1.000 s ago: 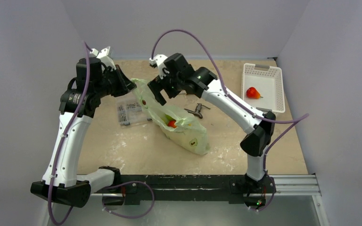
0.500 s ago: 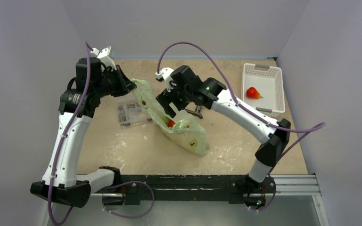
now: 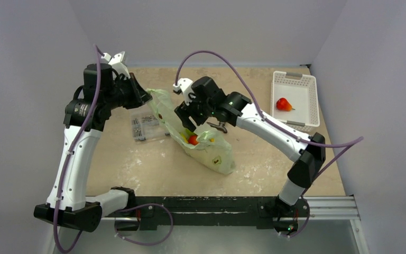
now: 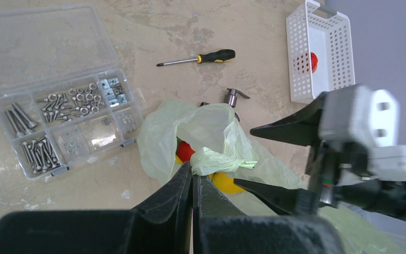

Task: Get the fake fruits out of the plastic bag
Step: Adjust the plastic bag at the center of the board.

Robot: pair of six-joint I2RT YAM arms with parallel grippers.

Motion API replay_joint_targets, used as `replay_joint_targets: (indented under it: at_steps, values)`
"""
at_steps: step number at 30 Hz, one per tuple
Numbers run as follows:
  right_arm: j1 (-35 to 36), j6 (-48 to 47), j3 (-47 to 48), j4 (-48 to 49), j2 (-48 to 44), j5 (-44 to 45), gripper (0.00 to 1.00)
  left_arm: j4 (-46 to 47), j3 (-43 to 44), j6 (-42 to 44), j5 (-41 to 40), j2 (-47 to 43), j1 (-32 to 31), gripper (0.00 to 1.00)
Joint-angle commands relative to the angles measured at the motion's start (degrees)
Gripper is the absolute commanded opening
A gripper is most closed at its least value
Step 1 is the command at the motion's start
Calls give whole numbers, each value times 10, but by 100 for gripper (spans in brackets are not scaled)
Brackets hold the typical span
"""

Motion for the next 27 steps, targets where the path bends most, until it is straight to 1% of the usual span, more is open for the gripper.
replay_joint_targets:
  at_steps: [1, 2, 3, 4, 6, 8, 9, 11, 13, 15, 16, 18, 20, 22, 24, 25, 27]
  values:
    - [8, -12, -26, 30, 1, -18, 58, -10, 34, 13, -2, 8, 2, 0]
    - [8, -3, -26, 38, 0, -16, 35, -14, 37, 11, -1, 11, 2, 0]
    - [8, 6, -29, 48, -4, -16, 15, -17, 39, 10, -1, 12, 2, 0]
    - [8, 21, -35, 61, -11, -15, 0, -19, 42, 7, -1, 13, 2, 0]
    - [7, 71, -56, 101, -34, -2, 0, -45, 55, -8, -26, 19, 2, 0]
    - [7, 108, -77, 133, -56, 21, 0, -83, 68, -30, -56, 22, 2, 24]
    - [7, 124, -78, 139, -62, 21, 0, -93, 62, -45, -69, 14, 1, 33]
    - [7, 148, -70, 136, -60, 22, 0, -82, 12, -81, -94, -27, 1, 50]
    - [7, 155, -64, 132, -54, 21, 0, -90, -44, -131, -137, -91, 1, 78]
    - [7, 163, -71, 138, -57, 30, 0, -100, -101, -197, -157, -158, 2, 89]
    - [7, 165, -74, 141, -60, 37, 0, -104, -130, -229, -158, -193, 1, 93]
    - [7, 165, -75, 142, -61, 41, 0, -108, -183, -294, -142, -251, 1, 96]
    - [7, 164, -77, 146, -61, 42, 0, -93, -238, -333, -86, -295, 1, 96]
    - [7, 163, -77, 151, -59, 42, 0, -74, -280, -358, -27, -310, 0, 96]
    - [7, 161, -73, 149, -53, 42, 0, -67, -289, -345, -19, -319, -3, 97]
    - [7, 159, -72, 148, -50, 43, 0, -68, -275, -316, -43, -321, -4, 98]
    - [7, 160, -75, 150, -51, 49, 0, -108, -223, -261, -112, -317, -3, 100]
